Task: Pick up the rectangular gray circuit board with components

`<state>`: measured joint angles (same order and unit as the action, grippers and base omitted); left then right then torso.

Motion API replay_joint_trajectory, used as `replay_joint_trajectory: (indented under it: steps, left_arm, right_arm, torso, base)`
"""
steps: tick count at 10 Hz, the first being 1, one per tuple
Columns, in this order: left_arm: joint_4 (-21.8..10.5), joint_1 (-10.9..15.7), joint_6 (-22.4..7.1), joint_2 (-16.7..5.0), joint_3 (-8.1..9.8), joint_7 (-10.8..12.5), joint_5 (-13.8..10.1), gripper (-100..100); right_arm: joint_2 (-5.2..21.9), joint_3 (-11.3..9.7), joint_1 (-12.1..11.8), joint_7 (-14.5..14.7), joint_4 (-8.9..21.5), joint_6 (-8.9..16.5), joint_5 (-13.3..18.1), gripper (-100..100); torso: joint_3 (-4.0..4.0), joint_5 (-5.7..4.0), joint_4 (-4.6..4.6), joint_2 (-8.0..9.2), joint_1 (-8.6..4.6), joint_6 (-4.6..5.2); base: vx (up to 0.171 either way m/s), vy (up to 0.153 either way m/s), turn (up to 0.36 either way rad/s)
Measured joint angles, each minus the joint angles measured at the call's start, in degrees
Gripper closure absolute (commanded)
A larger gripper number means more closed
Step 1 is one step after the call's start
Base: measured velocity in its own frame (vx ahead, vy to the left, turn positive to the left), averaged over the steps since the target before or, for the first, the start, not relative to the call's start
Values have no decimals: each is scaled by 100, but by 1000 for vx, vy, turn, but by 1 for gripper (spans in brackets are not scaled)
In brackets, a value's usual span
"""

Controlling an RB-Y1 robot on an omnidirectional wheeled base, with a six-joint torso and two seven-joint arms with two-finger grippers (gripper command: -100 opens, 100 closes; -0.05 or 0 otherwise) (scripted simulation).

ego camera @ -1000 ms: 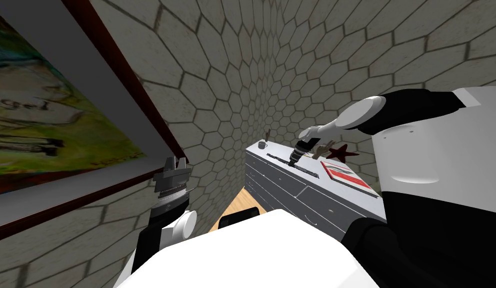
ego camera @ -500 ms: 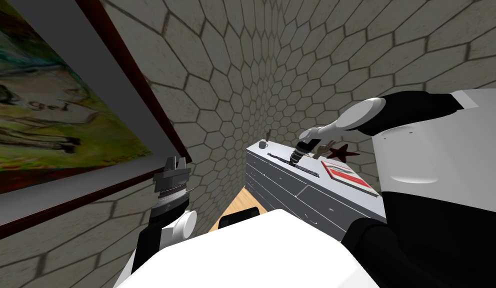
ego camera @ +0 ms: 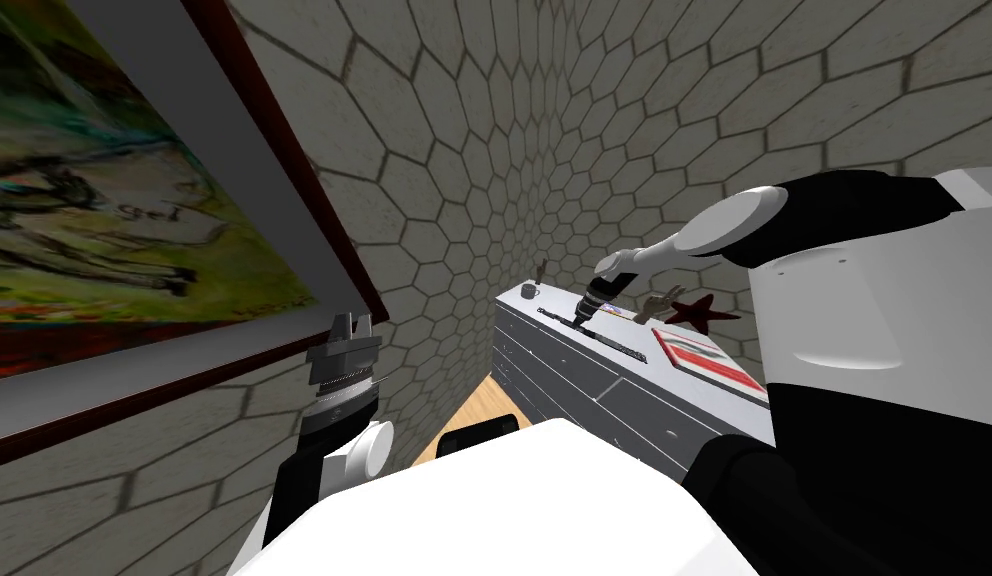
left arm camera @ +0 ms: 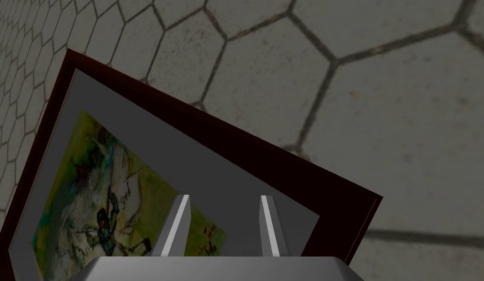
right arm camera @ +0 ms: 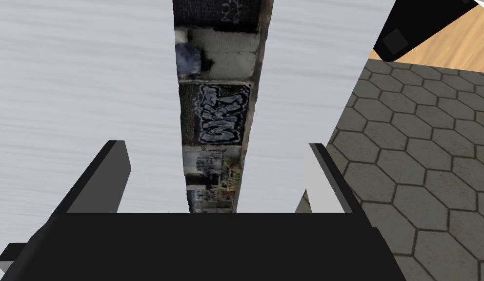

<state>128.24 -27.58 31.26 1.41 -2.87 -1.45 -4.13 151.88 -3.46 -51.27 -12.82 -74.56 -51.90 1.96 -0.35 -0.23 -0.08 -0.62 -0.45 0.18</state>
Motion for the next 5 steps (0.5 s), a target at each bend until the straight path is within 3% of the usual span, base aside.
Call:
replay_joint_trajectory:
  steps: [5]
  left_arm:
    - [0, 0, 0, 0, 0, 0, 0, 0]
  right_arm:
    - [-21, 624, 317, 156, 106, -42, 257, -100]
  torso:
    - [10, 2, 4, 16, 16, 2]
  base:
    - [-38, -65, 187]
